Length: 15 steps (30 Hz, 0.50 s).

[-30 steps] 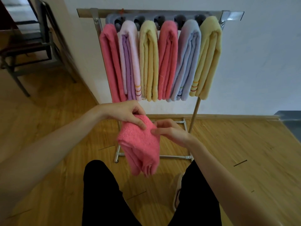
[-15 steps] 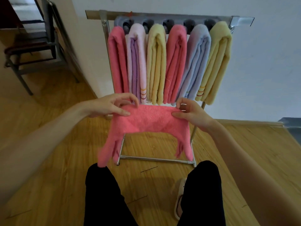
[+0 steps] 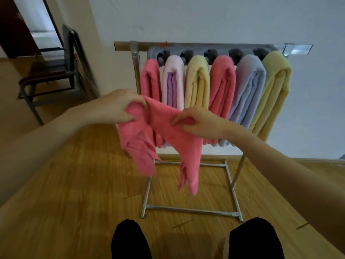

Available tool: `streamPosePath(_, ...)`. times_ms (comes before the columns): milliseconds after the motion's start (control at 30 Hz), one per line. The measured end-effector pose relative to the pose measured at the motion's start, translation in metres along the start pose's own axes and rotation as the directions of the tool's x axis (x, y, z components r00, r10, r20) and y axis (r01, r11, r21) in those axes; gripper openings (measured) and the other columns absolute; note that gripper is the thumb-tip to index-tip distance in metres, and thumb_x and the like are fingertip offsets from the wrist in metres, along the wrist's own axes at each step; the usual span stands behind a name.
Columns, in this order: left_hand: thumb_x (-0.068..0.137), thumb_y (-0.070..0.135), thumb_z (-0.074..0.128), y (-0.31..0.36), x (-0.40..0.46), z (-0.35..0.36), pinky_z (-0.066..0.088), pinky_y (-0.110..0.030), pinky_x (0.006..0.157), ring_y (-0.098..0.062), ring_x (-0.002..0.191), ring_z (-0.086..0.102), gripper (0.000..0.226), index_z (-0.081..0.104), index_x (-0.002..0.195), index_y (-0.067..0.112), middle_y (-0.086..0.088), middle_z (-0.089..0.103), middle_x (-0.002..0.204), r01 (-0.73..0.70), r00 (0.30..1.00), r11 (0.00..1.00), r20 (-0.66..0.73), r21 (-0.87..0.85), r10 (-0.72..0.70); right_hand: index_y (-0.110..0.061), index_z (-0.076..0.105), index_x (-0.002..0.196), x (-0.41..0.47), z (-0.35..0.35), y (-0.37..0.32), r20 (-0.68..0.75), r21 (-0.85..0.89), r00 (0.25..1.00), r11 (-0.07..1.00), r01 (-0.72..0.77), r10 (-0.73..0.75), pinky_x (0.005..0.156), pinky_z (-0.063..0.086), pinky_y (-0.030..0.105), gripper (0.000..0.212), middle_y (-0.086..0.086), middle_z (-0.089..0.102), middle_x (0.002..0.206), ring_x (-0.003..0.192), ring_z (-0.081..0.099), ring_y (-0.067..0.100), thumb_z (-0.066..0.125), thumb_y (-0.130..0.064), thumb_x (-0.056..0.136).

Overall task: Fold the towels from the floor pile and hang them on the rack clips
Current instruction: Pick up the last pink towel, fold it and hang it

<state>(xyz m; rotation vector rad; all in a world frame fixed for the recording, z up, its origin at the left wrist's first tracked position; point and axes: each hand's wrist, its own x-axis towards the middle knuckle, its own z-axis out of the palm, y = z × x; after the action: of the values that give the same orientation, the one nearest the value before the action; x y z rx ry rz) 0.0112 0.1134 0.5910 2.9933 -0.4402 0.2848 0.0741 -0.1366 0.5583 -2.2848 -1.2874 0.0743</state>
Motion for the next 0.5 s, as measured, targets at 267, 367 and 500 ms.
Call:
streamPosePath(267, 0.075, -0.002, 0.062, -0.050, 0.044, -0.045, 0.038, -0.033, 0.081, -0.029, 0.101, 0.053, 0.045, 0.063, 0.118, 0.012, -0.013, 0.058, 0.105, 0.022, 0.941, 0.988, -0.338, 0.150, 0.031, -0.005, 0.069, 0.109, 0.086, -0.024, -0.026, -0.425, 0.032, 0.903, 0.998, -0.062, 0.070, 0.068, 0.050, 0.022, 0.033, 0.007, 0.070, 0.100, 0.087, 0.064, 0.023, 0.055, 0.001, 0.080)
streamPosePath(367, 0.073, -0.005, 0.060, -0.067, 0.063, -0.059, 0.040, -0.037, 0.080, -0.032, 0.097, 0.054, 0.046, 0.064, 0.116, 0.011, -0.012, 0.055, 0.097, 0.015, 0.908, 0.983, -0.414, 0.182, 0.063, -0.003, 0.071, 0.102, 0.116, -0.036, -0.034, -0.549, 0.012, 0.830, 0.994, -0.112, 0.100, 0.078, 0.048, 0.030, 0.031, 0.014, 0.071, 0.100, 0.093, 0.064, 0.025, 0.056, 0.000, 0.075)
streamPosePath(500, 0.071, -0.007, 0.061, -0.093, 0.086, -0.065, 0.043, -0.039, 0.084, -0.034, 0.099, 0.056, 0.048, 0.065, 0.116, 0.010, -0.014, 0.059, 0.101, 0.011, 0.901, 0.977, -0.426, 0.212, 0.082, -0.014, 0.060, 0.120, 0.151, -0.041, -0.031, -0.551, -0.066, 0.817, 0.967, -0.247, 0.172, 0.092, 0.047, 0.043, 0.044, 0.008, 0.054, 0.124, 0.112, 0.055, 0.026, 0.056, -0.005, 0.077)
